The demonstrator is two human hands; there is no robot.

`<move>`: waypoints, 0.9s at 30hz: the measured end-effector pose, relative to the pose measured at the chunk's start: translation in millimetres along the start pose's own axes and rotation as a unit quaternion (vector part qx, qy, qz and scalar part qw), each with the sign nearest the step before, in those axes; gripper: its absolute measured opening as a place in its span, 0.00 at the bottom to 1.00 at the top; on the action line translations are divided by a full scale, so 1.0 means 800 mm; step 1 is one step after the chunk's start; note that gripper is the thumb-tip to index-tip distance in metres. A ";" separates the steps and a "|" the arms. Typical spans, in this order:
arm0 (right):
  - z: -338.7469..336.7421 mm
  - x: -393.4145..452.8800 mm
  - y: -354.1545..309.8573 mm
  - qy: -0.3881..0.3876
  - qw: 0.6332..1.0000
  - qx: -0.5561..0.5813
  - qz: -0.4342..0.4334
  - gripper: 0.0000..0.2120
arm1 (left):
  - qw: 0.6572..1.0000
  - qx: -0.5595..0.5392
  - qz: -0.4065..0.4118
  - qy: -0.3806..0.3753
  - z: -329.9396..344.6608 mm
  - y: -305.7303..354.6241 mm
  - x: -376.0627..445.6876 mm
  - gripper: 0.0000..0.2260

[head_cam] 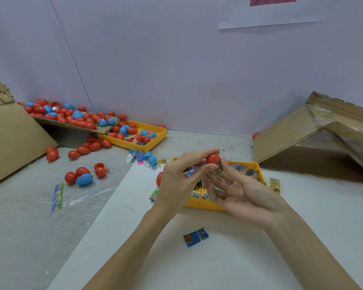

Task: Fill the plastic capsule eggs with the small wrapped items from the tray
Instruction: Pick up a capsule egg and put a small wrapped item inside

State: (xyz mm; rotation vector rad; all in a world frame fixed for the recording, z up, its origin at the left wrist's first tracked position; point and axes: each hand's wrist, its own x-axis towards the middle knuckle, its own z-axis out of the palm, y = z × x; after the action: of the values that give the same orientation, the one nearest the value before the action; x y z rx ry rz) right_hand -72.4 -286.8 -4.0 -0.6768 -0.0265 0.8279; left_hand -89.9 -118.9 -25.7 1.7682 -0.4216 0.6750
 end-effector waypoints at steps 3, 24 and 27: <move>0.003 -0.001 0.000 0.008 1.000 -0.010 -0.012 0.09 | 1.000 -0.025 -0.008 -0.006 -0.002 -0.003 0.000 0.16; -0.008 0.009 0.006 0.045 0.967 -0.217 -0.126 0.14 | 0.994 -0.042 -0.078 -0.059 -0.008 -0.009 0.001 0.13; -0.014 0.016 0.011 0.123 0.909 -0.354 -0.181 0.19 | 0.996 -0.008 -0.078 -0.046 -0.014 -0.009 0.003 0.14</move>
State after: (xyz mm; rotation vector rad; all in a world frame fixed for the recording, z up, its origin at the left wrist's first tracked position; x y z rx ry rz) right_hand -66.2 -279.6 -20.5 -1.4119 -0.2268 0.3482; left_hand -86.7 -105.6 -27.3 1.8011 -0.3456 0.4816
